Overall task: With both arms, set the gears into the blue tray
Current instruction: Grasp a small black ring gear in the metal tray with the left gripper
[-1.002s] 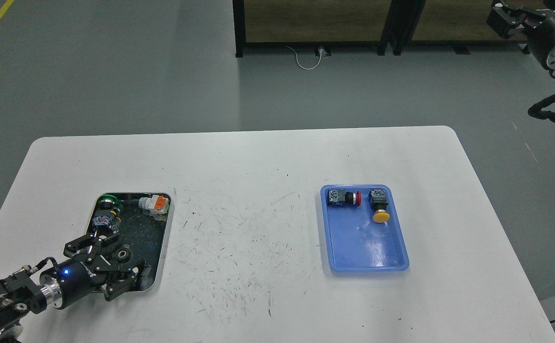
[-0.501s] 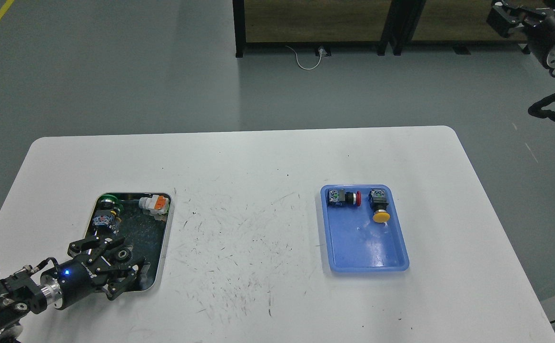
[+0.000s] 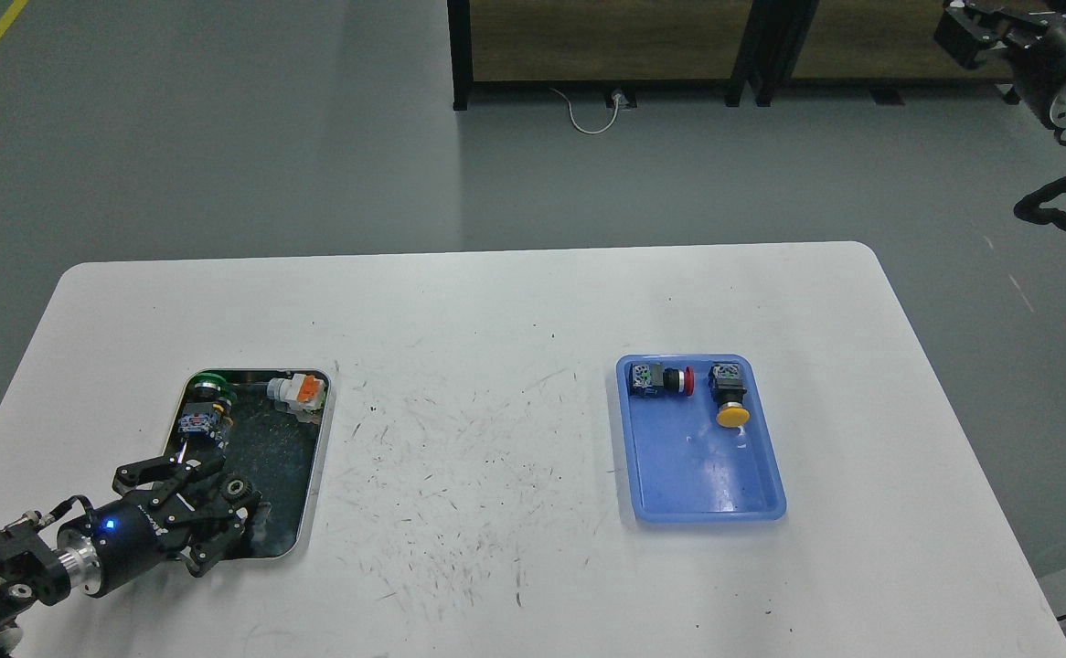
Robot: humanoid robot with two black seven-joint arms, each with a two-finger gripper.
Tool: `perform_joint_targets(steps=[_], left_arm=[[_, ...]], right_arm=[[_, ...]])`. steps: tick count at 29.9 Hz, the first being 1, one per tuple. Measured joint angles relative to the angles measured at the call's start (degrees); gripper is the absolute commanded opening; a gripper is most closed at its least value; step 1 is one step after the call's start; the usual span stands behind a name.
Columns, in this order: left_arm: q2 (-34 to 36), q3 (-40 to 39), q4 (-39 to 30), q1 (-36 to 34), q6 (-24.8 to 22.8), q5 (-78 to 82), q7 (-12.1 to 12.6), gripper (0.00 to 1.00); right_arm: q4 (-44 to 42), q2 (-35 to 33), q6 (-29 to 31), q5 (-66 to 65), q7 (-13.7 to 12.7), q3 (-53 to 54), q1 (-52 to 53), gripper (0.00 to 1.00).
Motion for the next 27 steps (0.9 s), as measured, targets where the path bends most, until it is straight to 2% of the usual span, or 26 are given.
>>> perform_joint_targets(steps=[8,27], left_arm=[[0.28,1.58,-0.08,-0.24,-0.06,-0.75,-0.03,0.56],[0.95,3.24,-0.80,-0.94,-0.20,-0.74,-0.01,0.28]], right_arm=[[0.00,0.00,-0.07,0.00,-0.02,0.00,0.04,1.00],[0.00,-0.17,-0.08,0.00,0.04,-0.01,0.08,1.00]])
